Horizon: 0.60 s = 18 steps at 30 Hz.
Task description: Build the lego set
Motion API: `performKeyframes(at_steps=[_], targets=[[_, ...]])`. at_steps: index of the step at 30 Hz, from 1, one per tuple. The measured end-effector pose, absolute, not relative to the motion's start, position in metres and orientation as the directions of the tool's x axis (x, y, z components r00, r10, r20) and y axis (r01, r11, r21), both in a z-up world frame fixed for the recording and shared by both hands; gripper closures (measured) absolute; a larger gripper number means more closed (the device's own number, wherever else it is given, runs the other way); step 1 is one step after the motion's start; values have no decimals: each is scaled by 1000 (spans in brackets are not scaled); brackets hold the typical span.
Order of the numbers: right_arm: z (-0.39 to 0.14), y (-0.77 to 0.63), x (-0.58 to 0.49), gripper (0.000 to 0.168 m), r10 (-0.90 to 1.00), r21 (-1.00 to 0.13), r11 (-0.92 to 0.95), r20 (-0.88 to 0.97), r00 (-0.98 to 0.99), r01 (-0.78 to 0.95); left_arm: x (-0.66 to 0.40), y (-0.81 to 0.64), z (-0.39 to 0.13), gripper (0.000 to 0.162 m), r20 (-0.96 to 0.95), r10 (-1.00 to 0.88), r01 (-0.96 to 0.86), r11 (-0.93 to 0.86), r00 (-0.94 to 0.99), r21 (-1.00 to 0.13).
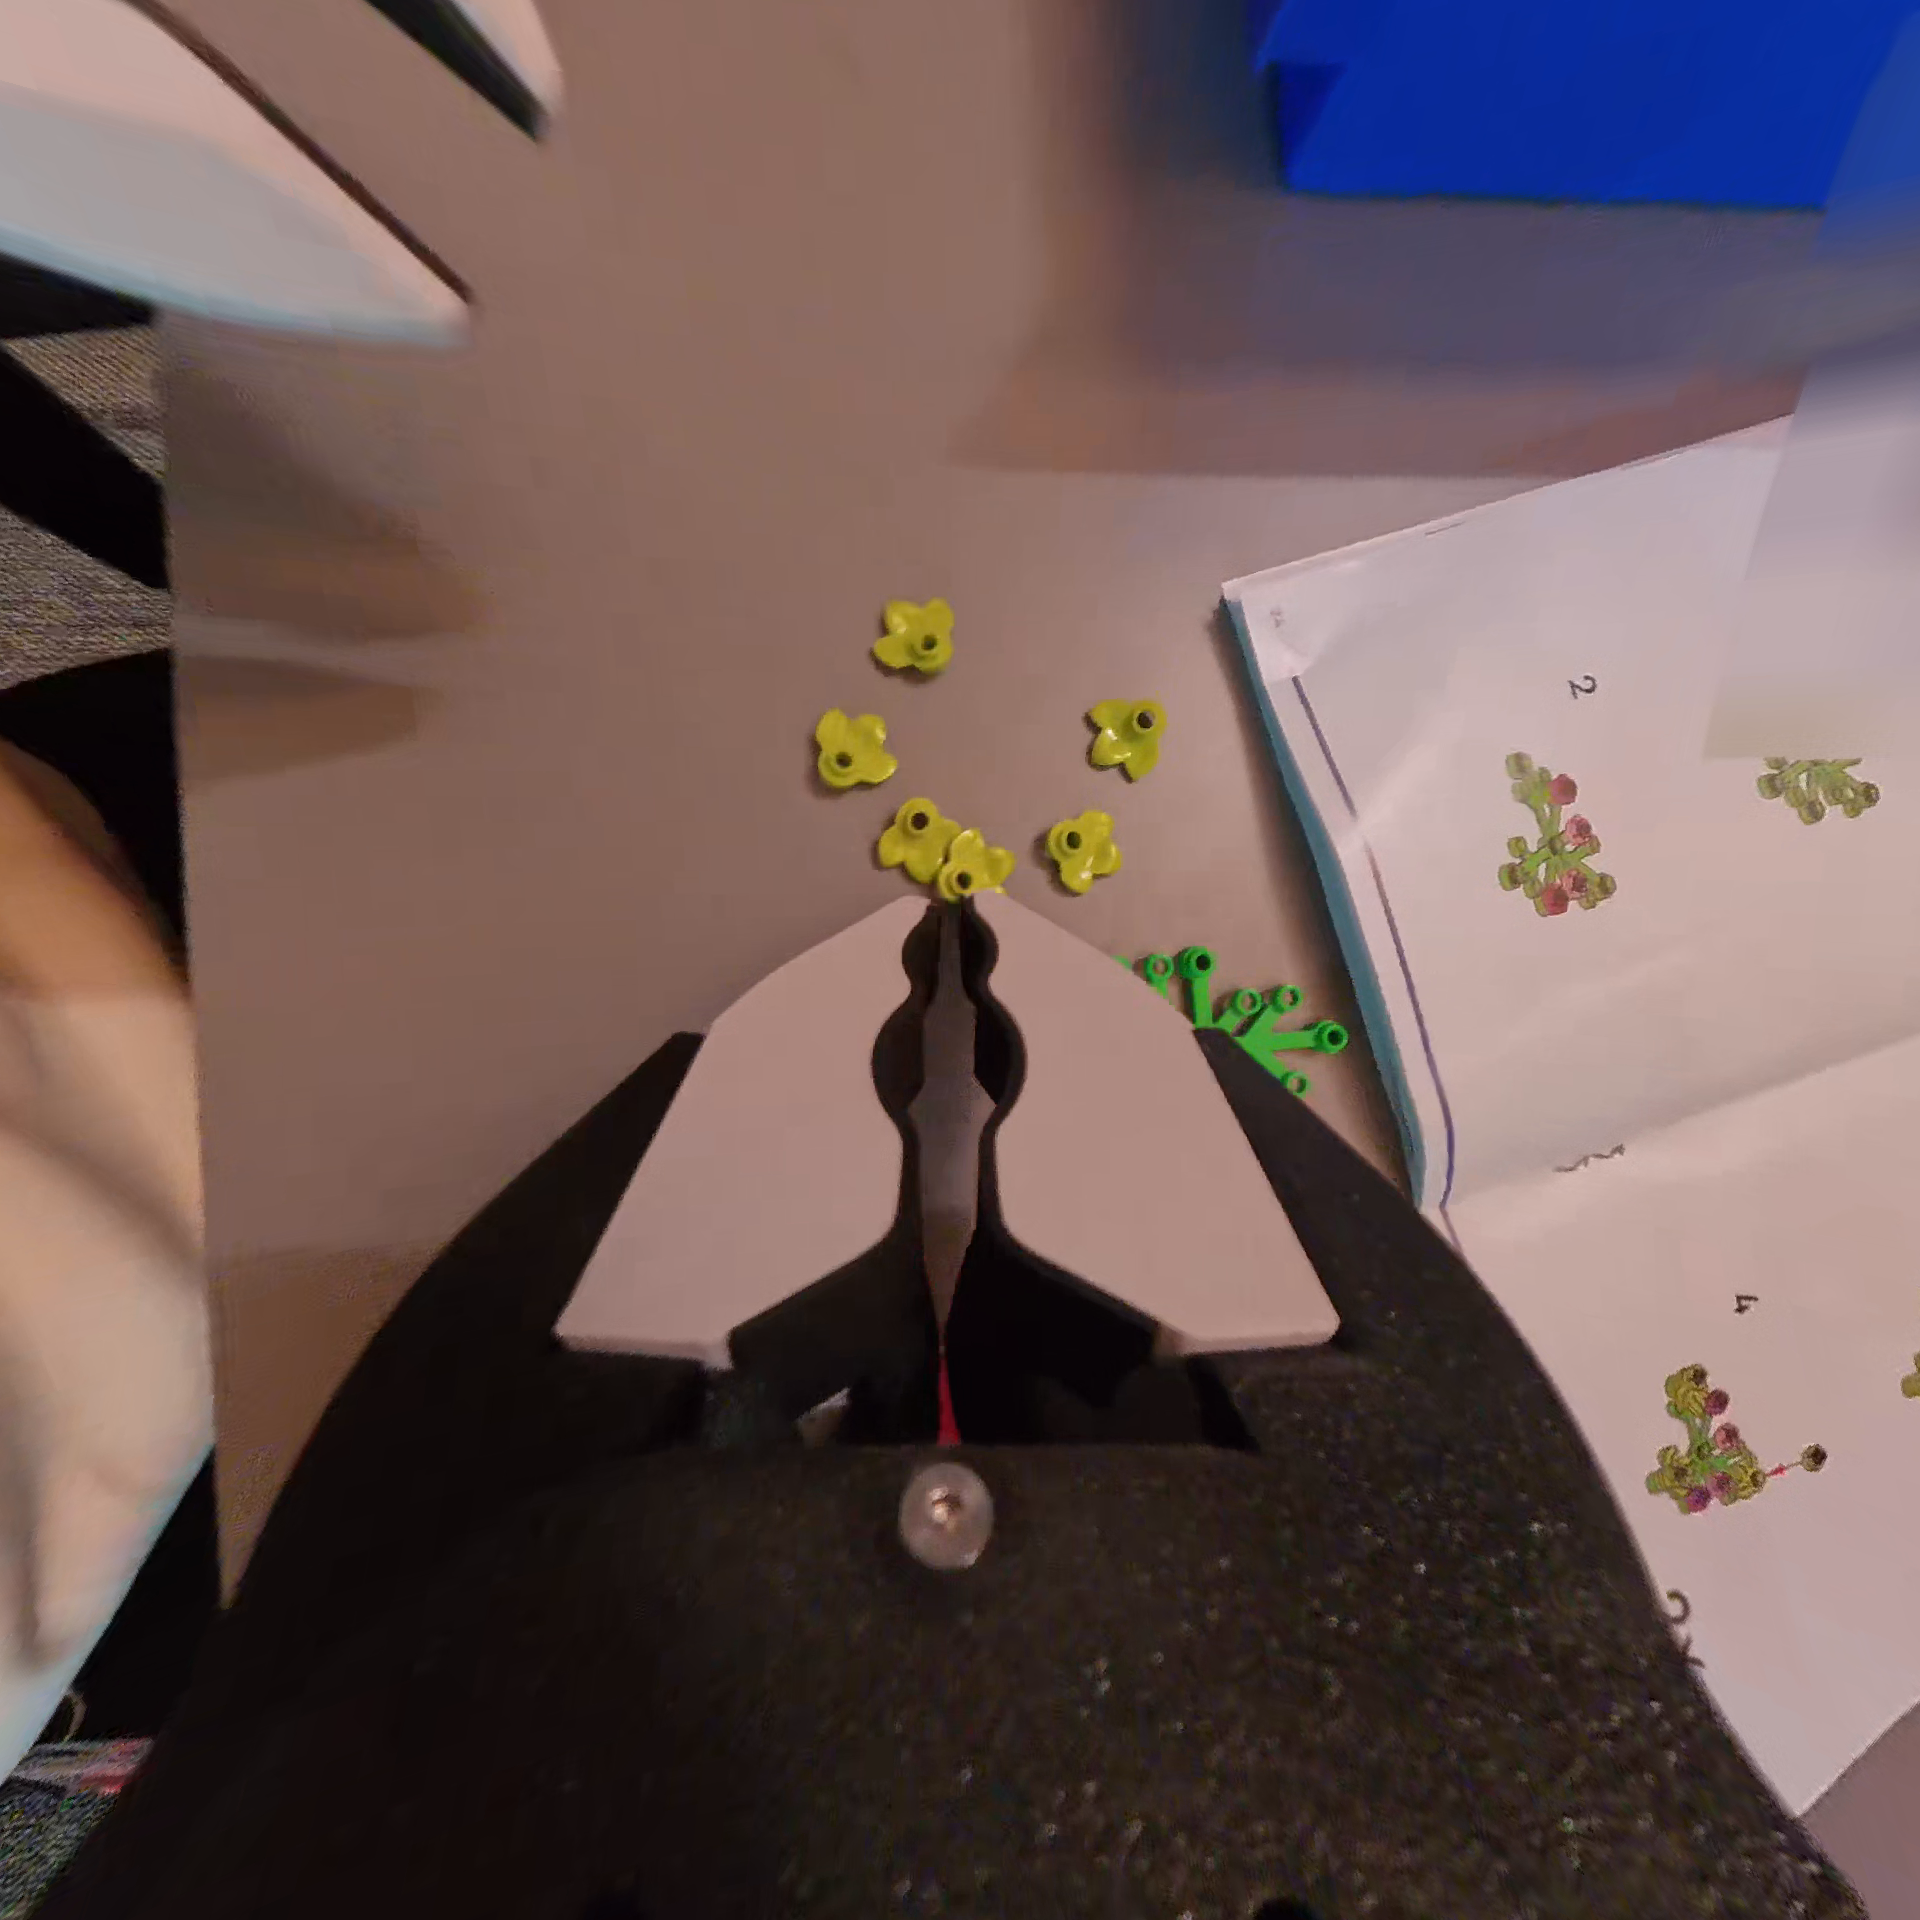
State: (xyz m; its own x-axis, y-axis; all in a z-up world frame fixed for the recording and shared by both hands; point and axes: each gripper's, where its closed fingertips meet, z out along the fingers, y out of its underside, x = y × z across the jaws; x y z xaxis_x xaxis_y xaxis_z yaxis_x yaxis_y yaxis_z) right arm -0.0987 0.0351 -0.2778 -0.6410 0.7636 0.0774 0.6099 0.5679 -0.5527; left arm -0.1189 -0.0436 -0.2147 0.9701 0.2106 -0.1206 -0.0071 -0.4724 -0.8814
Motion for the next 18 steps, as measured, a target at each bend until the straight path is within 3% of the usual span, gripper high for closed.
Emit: performKeyframes(at_steps=[8,11,14,15,18], targets=[[-267,47,-107,164,806,-573,527,102,-584,627,-124,-51,-200,146,-40,246,51,-354,968,-934],[-216,49,-99,166,864,-757,393,108,-493,523,-129,-43,-182,144,54,285,126,-239,957,-963],[-145,71,-77,153,945,-951,206,131,-300,232,-147,-37,-154,149,72,385,107,-71,920,-992],[-125,79,-64,141,963,-980,159,126,-240,121,-154,-37,-146,152,46,427,66,-31,903,-997],[-105,99,-30,62,990,-995,95,99,-103,-39,-172,-39,-135,159,22,574,20,9,819,-1000]])
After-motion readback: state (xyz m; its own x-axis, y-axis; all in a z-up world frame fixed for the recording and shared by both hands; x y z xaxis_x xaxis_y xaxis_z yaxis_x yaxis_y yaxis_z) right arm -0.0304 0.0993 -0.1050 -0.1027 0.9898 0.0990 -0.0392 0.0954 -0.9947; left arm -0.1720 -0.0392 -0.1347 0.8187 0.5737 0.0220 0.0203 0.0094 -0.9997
